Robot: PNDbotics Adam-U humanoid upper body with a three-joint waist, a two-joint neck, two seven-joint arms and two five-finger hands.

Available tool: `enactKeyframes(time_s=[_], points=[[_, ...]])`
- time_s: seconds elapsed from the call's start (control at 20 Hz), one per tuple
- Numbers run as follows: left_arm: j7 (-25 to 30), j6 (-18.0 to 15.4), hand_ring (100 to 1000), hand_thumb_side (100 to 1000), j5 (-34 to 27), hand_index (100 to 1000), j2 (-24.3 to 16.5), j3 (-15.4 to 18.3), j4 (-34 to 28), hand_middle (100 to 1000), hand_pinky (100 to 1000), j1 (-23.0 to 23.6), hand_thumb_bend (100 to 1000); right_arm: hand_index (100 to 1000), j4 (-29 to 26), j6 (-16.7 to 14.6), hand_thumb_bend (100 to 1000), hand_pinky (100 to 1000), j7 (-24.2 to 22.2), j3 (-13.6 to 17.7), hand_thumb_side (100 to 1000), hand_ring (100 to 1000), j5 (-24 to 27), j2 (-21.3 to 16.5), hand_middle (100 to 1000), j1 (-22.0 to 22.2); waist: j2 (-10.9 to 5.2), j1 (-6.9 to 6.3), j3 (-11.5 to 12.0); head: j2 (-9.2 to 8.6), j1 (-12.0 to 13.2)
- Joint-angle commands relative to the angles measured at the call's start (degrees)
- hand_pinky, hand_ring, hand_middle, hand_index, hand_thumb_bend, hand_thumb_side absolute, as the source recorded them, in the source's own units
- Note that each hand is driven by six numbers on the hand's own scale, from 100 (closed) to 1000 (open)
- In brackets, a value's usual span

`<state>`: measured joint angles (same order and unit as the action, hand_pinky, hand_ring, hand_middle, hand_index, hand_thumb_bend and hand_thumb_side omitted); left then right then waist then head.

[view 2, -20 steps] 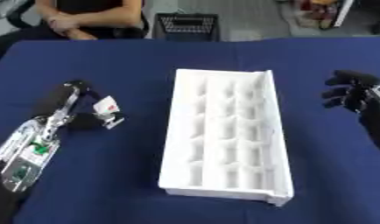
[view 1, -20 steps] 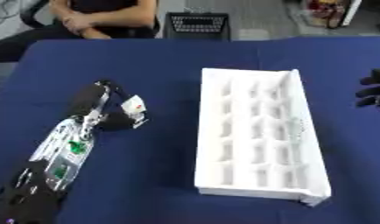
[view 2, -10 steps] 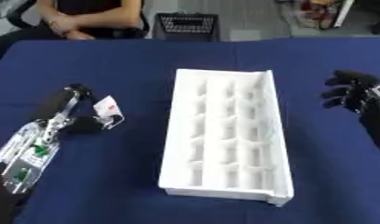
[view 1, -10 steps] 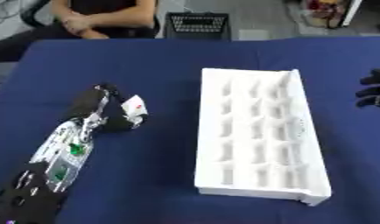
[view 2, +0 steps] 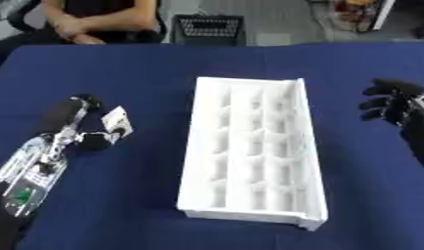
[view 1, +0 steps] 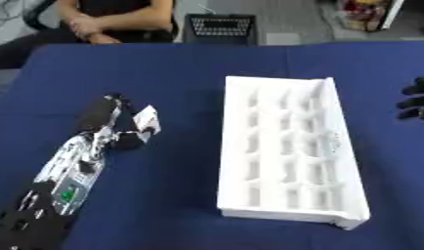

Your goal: Pick up objects on the table and place them in the box.

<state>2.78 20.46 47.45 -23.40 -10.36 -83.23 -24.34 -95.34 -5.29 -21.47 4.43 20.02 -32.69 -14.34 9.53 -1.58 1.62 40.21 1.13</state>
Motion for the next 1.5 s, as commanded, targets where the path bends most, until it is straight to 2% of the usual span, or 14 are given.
enactKeyframes(time_s=[0.05, 0.5, 0.8, 0.95, 1.0, 1.05, 1.15, 1.35, 1.5], points=[[-2.26, 0.05, 739, 228, -0.44, 431, -1.29, -0.01, -0.32, 709, 893, -0.4, 159, 863, -0.56, -0.16, 100, 655, -0.24, 0.55, 928, 701, -0.13, -0.71, 734, -0.67, -0.92, 0.18, 0.1, -0.43, 0.62], [-5.59, -0.52, 729, 235, -2.92, 424, -1.04, 0.18, -1.67, 696, 894, -0.38, 100, 863, -0.51, -0.21, 100, 656, -0.26, 0.6, 928, 701, -0.13, -0.72, 734, -0.62, -0.93, 0.24, 0.17, -0.46, 0.53], [-7.19, -2.26, 734, 244, -8.9, 406, -1.83, -1.91, -12.44, 702, 902, -1.48, 100, 863, -0.48, -0.17, 100, 656, -0.34, 0.5, 929, 702, -0.14, -0.69, 734, -0.67, -0.93, 0.2, 0.23, -0.32, 0.77], [-5.25, -2.88, 738, 250, -10.23, 401, -2.15, -3.66, -18.03, 706, 905, -2.67, 100, 863, -0.45, -0.14, 100, 656, -0.39, 0.44, 929, 702, -0.15, -0.7, 734, -0.7, -1.01, 0.16, 0.15, -0.31, 0.98], [-4.34, -3.0, 738, 276, -10.43, 402, -2.07, -4.22, -19.49, 706, 905, -3.14, 137, 863, -0.43, -0.13, 100, 656, -0.41, 0.42, 929, 702, -0.15, -0.69, 734, -0.71, -1.05, 0.15, 0.11, -0.33, 1.06], [-3.4, -3.1, 738, 253, -10.59, 402, -1.98, -4.77, -20.67, 706, 905, -3.59, 100, 863, -0.4, -0.11, 100, 656, -0.44, 0.39, 929, 702, -0.14, -0.67, 734, -0.73, -1.08, 0.13, 0.07, -0.35, 1.11], [-1.46, -3.41, 738, 259, -10.7, 404, -1.69, -6.01, -22.42, 705, 903, -4.6, 124, 863, -0.37, -0.08, 100, 656, -0.52, 0.32, 929, 702, -0.12, -0.63, 734, -0.77, -1.13, 0.09, -0.07, -0.35, 1.18], [2.03, -4.46, 739, 268, -10.66, 408, 0.06, -8.9, -23.44, 706, 903, -6.3, 133, 864, -0.35, 0.01, 100, 656, -0.68, 0.2, 930, 702, -0.1, -0.51, 734, -0.8, -1.16, 0.01, -0.35, -0.34, 1.32], [4.55, -5.74, 740, 282, -10.2, 412, 0.95, -11.42, -23.1, 709, 901, -7.34, 185, 864, -0.36, 0.02, 100, 656, -0.77, 0.12, 929, 702, -0.08, -0.55, 734, -0.9, -1.18, -0.02, -0.52, -0.19, 1.53]])
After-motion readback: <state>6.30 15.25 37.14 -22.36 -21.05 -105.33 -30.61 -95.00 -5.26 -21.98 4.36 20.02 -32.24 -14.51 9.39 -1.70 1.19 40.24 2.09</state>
